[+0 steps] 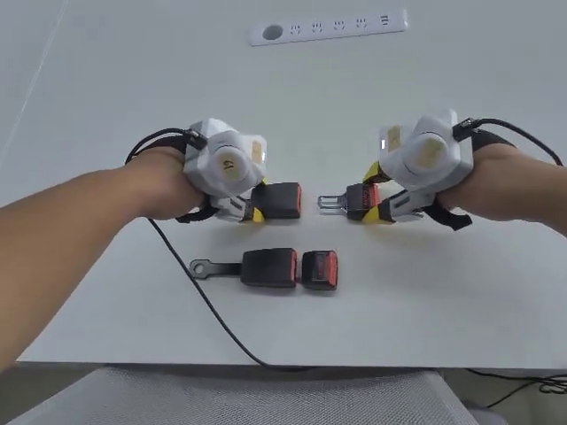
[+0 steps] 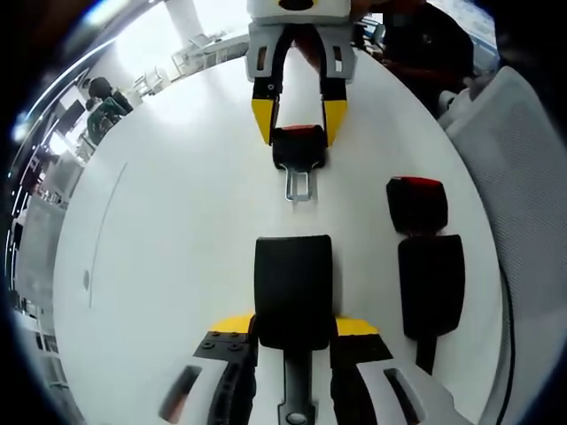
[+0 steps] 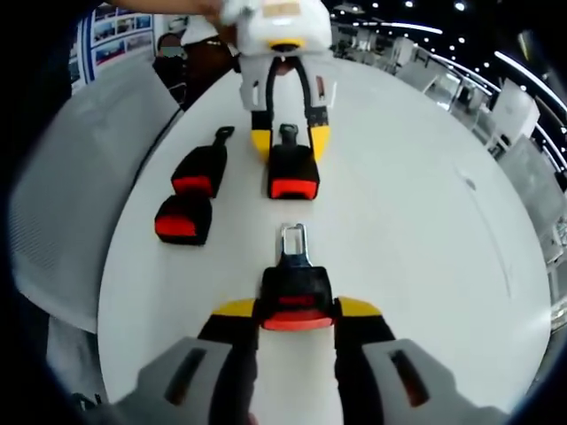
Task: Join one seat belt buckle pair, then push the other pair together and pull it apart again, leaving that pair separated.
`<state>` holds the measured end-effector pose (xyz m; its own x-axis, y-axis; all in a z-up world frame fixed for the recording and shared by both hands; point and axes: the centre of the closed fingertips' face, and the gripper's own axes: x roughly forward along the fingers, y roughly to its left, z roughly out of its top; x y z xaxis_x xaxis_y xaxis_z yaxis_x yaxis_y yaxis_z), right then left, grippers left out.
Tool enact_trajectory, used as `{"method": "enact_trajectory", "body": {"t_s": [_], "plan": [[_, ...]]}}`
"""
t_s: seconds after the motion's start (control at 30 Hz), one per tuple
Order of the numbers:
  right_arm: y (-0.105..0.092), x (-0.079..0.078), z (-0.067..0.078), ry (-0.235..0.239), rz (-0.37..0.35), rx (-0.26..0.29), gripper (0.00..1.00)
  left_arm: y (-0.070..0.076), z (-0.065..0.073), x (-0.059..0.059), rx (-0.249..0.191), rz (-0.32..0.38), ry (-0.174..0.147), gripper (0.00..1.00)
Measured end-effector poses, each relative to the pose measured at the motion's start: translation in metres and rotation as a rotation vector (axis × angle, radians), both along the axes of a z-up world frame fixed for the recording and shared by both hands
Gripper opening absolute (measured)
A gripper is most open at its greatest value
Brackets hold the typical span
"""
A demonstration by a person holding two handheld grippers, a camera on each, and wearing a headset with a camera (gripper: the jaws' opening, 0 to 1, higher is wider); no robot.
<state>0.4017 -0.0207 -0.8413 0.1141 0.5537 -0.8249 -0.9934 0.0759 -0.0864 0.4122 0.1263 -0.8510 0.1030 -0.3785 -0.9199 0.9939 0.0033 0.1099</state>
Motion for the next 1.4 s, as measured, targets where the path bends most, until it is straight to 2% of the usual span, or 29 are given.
{"method": "enact_trajectory", "body": {"t_s": [0.3,0.53,0.57,0.63,0.7,0.83,0.93,1.07,1.17,1.23,1.33,1.4], "plan": [[-0.054,-0.008,-0.001,0.003,-0.052,-0.065,0.32,-0.002,0.001,-0.002,0.020,-0.013,-0.012,0.33],[-0.084,-0.012,-0.004,-0.021,-0.077,-0.125,0.34,0.000,0.003,-0.003,0.048,-0.020,-0.034,0.35],[-0.086,-0.013,-0.005,-0.022,-0.076,-0.130,0.36,0.001,0.004,-0.002,0.049,-0.017,-0.040,0.37],[-0.089,-0.012,-0.003,-0.033,-0.084,-0.138,0.39,-0.001,0.010,0.000,0.020,0.030,-0.051,0.41],[-0.092,-0.011,0.001,-0.036,-0.106,-0.132,0.40,0.000,0.015,-0.001,0.015,0.036,-0.055,0.42],[-0.092,-0.015,0.010,-0.051,-0.138,-0.110,0.43,0.011,0.026,-0.006,0.012,0.061,-0.077,0.43],[-0.090,-0.020,0.015,-0.060,-0.156,-0.092,0.45,0.019,0.038,-0.014,-0.038,0.141,-0.085,0.44],[-0.087,-0.028,0.029,-0.082,-0.220,-0.028,0.49,0.033,0.050,-0.028,-0.098,0.198,-0.105,0.45],[-0.081,-0.038,0.048,-0.088,-0.297,0.091,0.51,0.042,0.058,-0.039,-0.147,0.266,-0.107,0.47],[-0.083,-0.045,0.057,-0.101,-0.342,0.129,0.54,0.049,0.064,-0.049,-0.186,0.322,-0.104,0.52],[-0.085,-0.062,0.065,-0.107,-0.345,0.150,0.57,0.059,0.070,-0.064,-0.211,0.354,-0.104,0.57],[-0.088,-0.072,0.069,-0.110,-0.356,0.159,0.60,0.063,0.076,-0.072,-0.263,0.407,-0.105,0.59]]}}
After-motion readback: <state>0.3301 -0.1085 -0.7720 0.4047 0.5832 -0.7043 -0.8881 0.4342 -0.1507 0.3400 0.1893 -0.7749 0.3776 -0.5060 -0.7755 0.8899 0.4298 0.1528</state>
